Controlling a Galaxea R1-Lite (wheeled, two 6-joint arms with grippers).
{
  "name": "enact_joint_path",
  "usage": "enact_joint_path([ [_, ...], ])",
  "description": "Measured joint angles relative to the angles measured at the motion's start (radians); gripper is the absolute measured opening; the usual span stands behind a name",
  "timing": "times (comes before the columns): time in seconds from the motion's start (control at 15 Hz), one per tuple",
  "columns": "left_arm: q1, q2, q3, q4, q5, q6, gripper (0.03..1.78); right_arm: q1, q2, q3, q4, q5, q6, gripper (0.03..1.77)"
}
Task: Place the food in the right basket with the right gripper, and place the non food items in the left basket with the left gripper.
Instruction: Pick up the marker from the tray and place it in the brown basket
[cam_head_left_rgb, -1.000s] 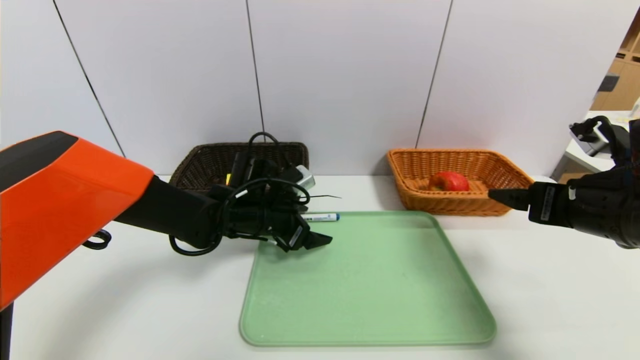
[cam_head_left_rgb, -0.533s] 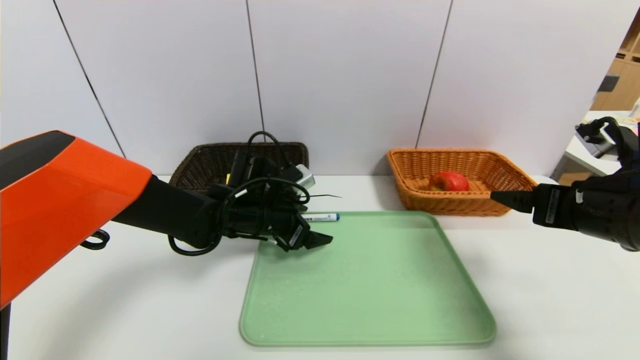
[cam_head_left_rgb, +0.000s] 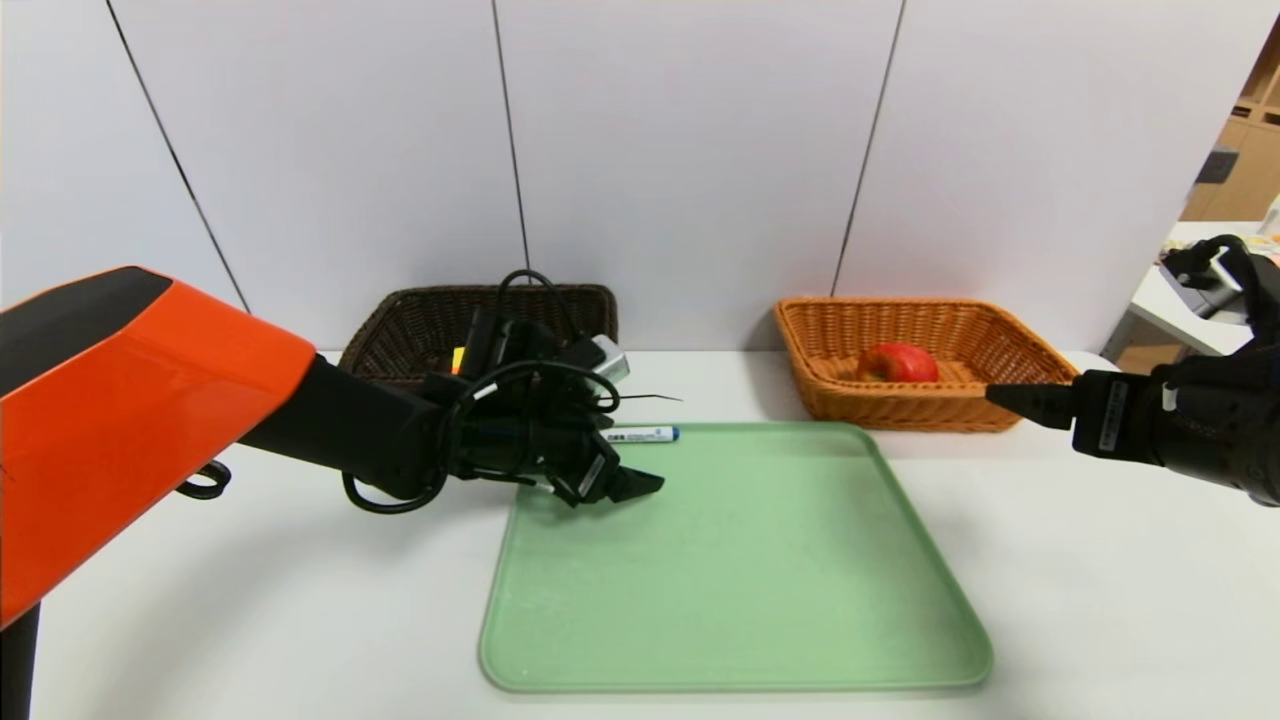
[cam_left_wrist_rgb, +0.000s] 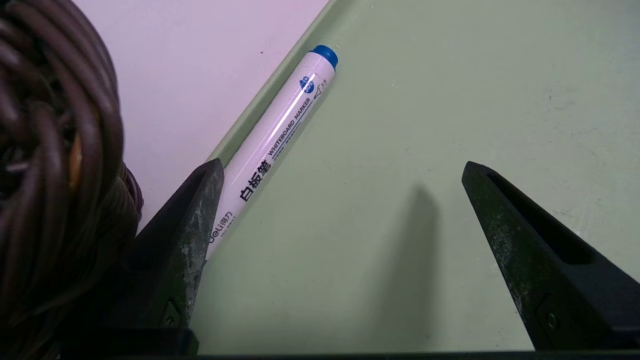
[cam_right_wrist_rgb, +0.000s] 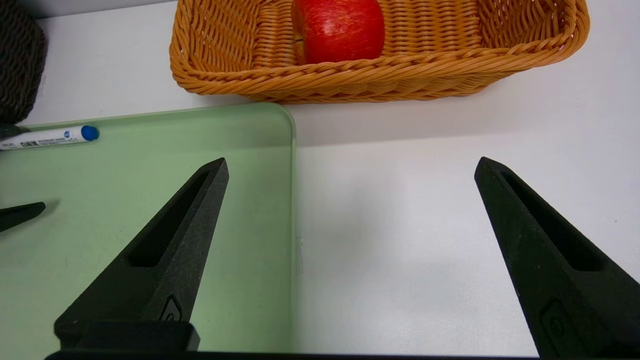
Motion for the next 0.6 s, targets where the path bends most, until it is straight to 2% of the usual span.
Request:
enact_joint_path([
  [0.6, 0.010, -0.009, 0.030, 0.010, -0.016, -0.005, 1.69, 0.001, 0.001, 0.006, 0.000, 0.000, 0.000, 1.70],
])
